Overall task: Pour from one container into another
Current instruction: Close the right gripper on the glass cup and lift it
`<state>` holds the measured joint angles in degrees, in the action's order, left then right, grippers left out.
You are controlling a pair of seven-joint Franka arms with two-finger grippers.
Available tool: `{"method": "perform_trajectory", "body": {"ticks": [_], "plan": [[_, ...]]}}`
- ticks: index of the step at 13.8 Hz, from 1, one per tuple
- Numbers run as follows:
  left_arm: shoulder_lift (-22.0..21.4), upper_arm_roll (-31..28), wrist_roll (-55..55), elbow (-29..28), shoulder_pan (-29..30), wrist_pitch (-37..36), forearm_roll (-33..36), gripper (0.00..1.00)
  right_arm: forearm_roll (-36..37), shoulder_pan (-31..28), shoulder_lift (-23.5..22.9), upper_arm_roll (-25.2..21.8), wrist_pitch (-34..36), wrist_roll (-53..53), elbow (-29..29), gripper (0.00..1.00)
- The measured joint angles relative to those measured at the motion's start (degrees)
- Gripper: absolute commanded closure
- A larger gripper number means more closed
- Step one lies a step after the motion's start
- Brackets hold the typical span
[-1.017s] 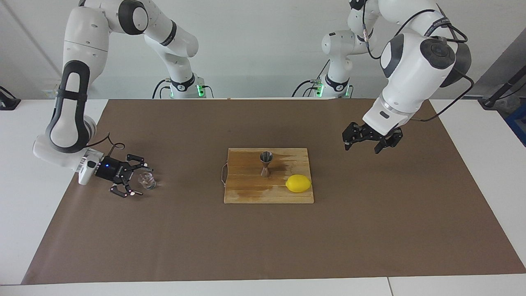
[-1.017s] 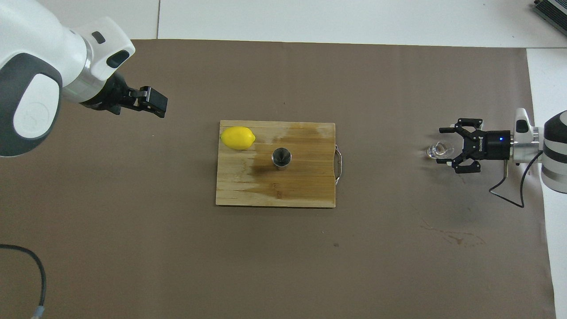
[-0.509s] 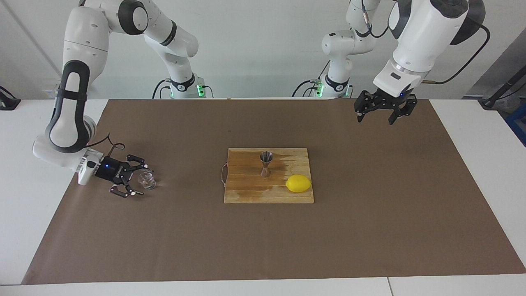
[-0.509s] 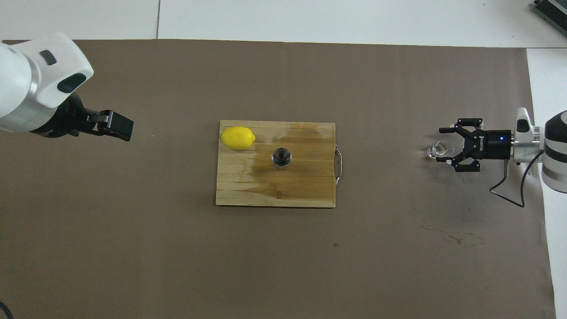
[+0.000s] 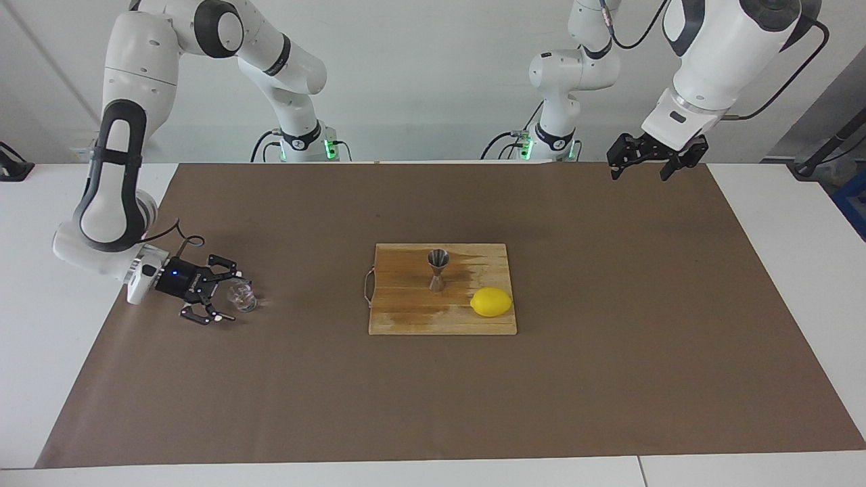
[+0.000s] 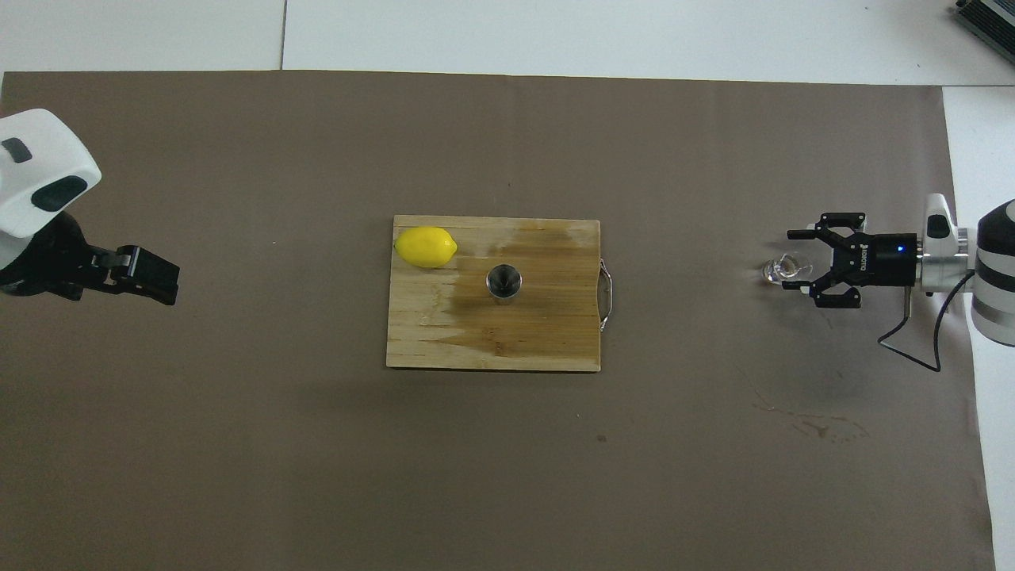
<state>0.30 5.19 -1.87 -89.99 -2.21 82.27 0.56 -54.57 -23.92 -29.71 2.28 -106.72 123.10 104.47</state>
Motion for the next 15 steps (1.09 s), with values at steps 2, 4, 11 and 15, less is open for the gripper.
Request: {"method": "perform_trajectory", "body": {"ticks": [2,4,11,15], "plan": [[0.0,-1.89,0.45,-0.13,-0.41,0.02,0.0,0.0,0.03,-0.04,-0.01,-0.03,0.0,0.09,0.0,0.29],[-0.01,-3.31,0.96,-0.22,-0.42,0.47,0.0,0.0,0.04,-0.04,-0.03,-0.03,-0.01,0.09,0.0,0.31],[-2.64,-4.01,1.09,-4.09,-0.31,3.44,0.0,0.0,0.04,-0.04,-0.05,-0.04,-0.4,0.09,0.0,0.38],[-2.78,-4.11,1.09,-4.28,-0.29,3.43,0.0,0.0,0.04,0.02,-0.16,-0.02,-0.41,0.09,0.02,0.5]]}}
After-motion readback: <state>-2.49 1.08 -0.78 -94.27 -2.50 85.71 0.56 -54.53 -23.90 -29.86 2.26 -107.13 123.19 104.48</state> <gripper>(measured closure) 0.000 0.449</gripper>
